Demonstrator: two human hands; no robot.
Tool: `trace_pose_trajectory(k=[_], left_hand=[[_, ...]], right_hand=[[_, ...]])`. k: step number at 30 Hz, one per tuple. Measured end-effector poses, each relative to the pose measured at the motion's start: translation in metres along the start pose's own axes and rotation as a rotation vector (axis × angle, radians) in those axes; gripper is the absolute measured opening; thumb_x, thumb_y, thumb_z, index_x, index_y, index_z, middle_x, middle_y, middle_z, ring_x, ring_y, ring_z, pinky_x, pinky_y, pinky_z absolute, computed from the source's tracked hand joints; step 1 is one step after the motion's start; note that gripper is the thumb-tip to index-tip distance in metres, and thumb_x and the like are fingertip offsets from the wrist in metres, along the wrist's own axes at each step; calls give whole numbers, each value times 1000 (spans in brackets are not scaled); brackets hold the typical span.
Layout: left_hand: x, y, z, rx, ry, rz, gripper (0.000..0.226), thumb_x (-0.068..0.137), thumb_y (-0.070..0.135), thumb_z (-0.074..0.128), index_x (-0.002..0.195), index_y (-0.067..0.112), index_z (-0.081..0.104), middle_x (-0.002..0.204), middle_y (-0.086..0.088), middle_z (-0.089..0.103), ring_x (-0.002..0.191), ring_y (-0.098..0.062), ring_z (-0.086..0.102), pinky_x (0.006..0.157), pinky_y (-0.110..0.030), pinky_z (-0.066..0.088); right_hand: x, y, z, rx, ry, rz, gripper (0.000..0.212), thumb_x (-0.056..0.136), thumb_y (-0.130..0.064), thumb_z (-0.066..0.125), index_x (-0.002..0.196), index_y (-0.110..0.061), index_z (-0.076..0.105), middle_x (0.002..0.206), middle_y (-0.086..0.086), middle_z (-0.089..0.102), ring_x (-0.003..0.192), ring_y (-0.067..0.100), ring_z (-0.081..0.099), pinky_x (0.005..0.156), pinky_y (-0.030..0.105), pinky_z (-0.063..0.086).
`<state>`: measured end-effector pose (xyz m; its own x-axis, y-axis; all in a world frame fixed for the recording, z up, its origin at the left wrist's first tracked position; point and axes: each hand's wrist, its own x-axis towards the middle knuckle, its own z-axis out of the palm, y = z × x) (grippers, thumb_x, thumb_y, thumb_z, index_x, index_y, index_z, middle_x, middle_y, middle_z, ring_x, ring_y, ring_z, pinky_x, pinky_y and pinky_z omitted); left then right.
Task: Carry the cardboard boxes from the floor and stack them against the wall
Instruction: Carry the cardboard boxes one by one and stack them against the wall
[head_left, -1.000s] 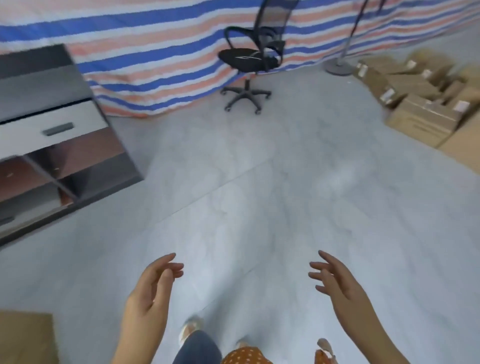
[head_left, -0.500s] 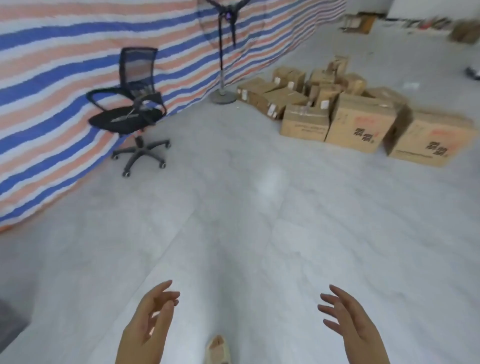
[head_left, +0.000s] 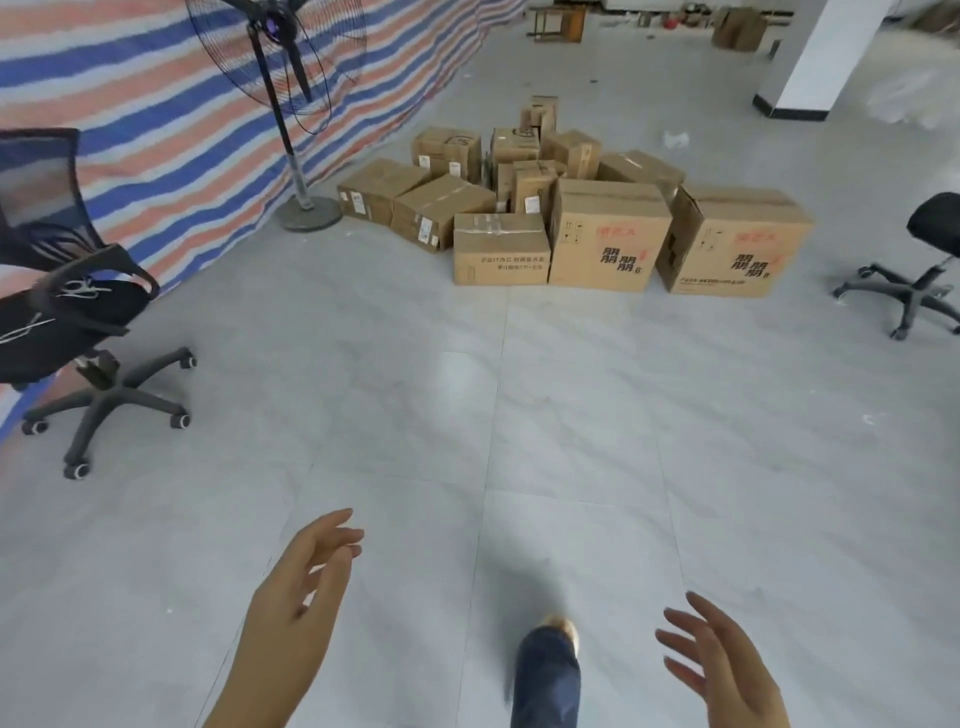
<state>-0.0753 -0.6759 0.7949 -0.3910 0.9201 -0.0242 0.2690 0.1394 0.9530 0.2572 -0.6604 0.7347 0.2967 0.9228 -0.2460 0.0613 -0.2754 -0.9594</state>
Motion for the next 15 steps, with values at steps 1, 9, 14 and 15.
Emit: trace_pose_trajectory(k=[1, 9, 14, 15], left_hand=[[16, 0, 12, -9, 19, -6, 33, 94, 5, 49, 110, 31, 61, 103, 10, 69, 94, -3, 65, 85, -23, 51], [161, 26, 104, -101, 151, -97, 32, 94, -6, 43, 103, 17, 63, 96, -11, 70, 80, -4, 68, 74, -14, 52], [251, 48, 144, -212, 208, -125, 31, 96, -1, 41, 103, 18, 64, 89, -4, 72, 82, -10, 69, 73, -18, 56], [269, 47, 149, -216, 215, -132, 31, 96, -1, 40, 102, 18, 64, 90, -4, 72, 81, -10, 69, 72, -18, 56]], right_hand=[[24, -3, 2, 0, 0, 9, 25, 99, 0, 40, 113, -4, 61, 97, 11, 69, 69, 7, 70, 59, 16, 56], [247, -104, 20, -89, -57, -130, 27, 99, -5, 41, 117, -11, 60, 101, 6, 70, 82, 13, 71, 70, 22, 58], [356, -150, 59, -127, -115, -167, 26, 100, -15, 43, 114, -26, 62, 99, -6, 72, 88, 10, 70, 77, 24, 57], [374, -153, 69, -126, -121, -166, 26, 100, -16, 43, 112, -28, 62, 99, -6, 72, 88, 10, 70, 76, 25, 57]])
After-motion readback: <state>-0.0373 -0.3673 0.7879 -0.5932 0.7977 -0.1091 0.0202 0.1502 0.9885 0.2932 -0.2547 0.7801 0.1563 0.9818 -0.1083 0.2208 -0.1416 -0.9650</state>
